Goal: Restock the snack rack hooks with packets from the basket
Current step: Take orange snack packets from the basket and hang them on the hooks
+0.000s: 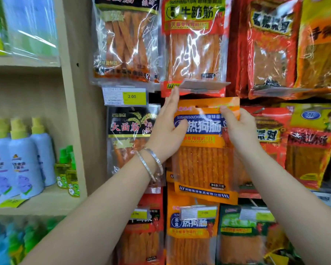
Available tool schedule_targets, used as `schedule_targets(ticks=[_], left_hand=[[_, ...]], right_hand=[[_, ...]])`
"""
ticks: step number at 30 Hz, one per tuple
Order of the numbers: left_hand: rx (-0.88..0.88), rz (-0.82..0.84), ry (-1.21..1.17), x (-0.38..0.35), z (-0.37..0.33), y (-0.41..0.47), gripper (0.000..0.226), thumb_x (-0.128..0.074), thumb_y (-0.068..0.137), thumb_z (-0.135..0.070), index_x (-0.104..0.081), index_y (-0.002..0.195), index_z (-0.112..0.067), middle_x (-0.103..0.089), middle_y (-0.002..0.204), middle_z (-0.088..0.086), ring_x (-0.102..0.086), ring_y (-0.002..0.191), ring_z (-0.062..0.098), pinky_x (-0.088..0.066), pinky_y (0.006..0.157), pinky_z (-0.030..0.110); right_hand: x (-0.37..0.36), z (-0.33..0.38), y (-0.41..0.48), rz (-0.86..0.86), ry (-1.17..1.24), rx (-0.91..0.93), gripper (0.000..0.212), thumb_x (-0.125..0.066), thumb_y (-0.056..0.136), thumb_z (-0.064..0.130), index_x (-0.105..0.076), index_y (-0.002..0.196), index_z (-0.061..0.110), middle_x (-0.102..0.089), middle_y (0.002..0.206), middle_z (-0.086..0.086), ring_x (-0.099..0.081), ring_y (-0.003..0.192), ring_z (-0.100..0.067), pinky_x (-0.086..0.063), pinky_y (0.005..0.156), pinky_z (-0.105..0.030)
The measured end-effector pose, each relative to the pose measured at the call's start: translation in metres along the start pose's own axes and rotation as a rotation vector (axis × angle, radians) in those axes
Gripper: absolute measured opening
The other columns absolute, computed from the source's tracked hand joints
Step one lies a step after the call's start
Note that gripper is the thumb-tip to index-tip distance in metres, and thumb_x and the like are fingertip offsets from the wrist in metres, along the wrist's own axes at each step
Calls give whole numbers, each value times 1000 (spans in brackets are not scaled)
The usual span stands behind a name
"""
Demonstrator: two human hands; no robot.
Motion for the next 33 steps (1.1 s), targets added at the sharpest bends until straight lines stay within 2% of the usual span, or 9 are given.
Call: schedule_targets(ticks=[3, 5, 9, 12, 15, 18, 21, 24, 33], left_hand=[[4, 2, -39, -2, -1, 0, 73, -45, 93, -11, -4, 150, -30, -13, 153, -18, -4, 142, -3, -9, 112, 15], [9, 10, -58, -3, 1, -2, 73, -45, 94, -13, -3, 149, -33, -14, 148, -24, -5, 143, -1, -11, 114, 23], [6, -2, -66, -2, 6, -2, 73, -46, 93, -14, -4, 149, -36, -14, 148, -25, -6, 142, -4, -13, 116, 24], [2, 17, -51, -7, 15, -7, 76, -46, 92, -19, 1, 148, -39, -10, 147, -27, -5, 142, -5, -10, 107, 9], [49, 73, 26, -21, 36, -24, 80, -51, 92, -20, 2, 148, -38, -3, 153, -23, 2, 140, -10, -6, 106, 7], [74, 165, 182, -35, 62, -48, 80, -52, 91, -25, 2, 148, -37, 10, 154, -22, 12, 136, -13, 2, 109, 14], [119, 237, 239, -48, 80, -68, 82, -52, 90, -29, 5, 148, -36, 23, 151, -19, 12, 142, 2, -5, 115, 28], [118, 256, 311, -58, 91, -73, 85, -52, 90, -29, 10, 148, -33, 37, 146, -19, 21, 139, 6, -6, 115, 33], [251, 309, 321, -76, 125, -38, 81, -50, 91, -23, 4, 151, -17, 30, 153, 1, 15, 144, 22, -3, 115, 34]], right_hand=[[-5, 1, 9, 19, 22, -3, 49, -57, 90, 38, -52, 90, -11, -64, 92, -29, -63, 74, -32, -51, 69, -45], [-8, 0, 14, 24, 18, -16, 40, -58, 90, 34, -58, 87, -6, -67, 89, -22, -65, 76, -27, -52, 73, -42], [-14, -10, 21, 34, 17, -62, 21, -59, 90, 33, -61, 75, 19, -69, 84, -5, -66, 83, -26, -53, 73, -34], [-12, -20, 21, 12, -89, 7, 29, -58, 90, 41, -54, 72, 18, -63, 80, -10, -63, 83, -33, -50, 79, -48], [-8, -33, 11, -8, -176, 141, 28, -62, 88, 39, -56, 105, 17, -62, 103, -3, -62, 97, -18, -50, 85, -37], [1, -40, -12, -110, -379, 411, 65, -67, 86, 27, -34, 139, 9, -39, 134, -4, -40, 119, 8, -30, 99, -5], [3, -57, -35, -31, -773, 736, 63, -67, 85, 18, -39, 139, 4, -40, 143, -19, -34, 134, -28, -28, 110, -35], [-6, -71, -43, 88, -1050, 840, 58, -70, 83, 22, -49, 134, 4, -43, 142, -24, -37, 133, -42, -31, 107, -54], [-46, -92, 5, 306, -1586, 628, 76, -61, 85, 44, -32, 145, 7, -28, 151, -22, -26, 142, -31, -1, 114, -55]])
Point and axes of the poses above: each hand's wrist, its own y-axis towards the middle knuckle, its own x-axis out of the back of the hand, z = x × y, the point moved 2 cm from there along y, towards the middle knuckle
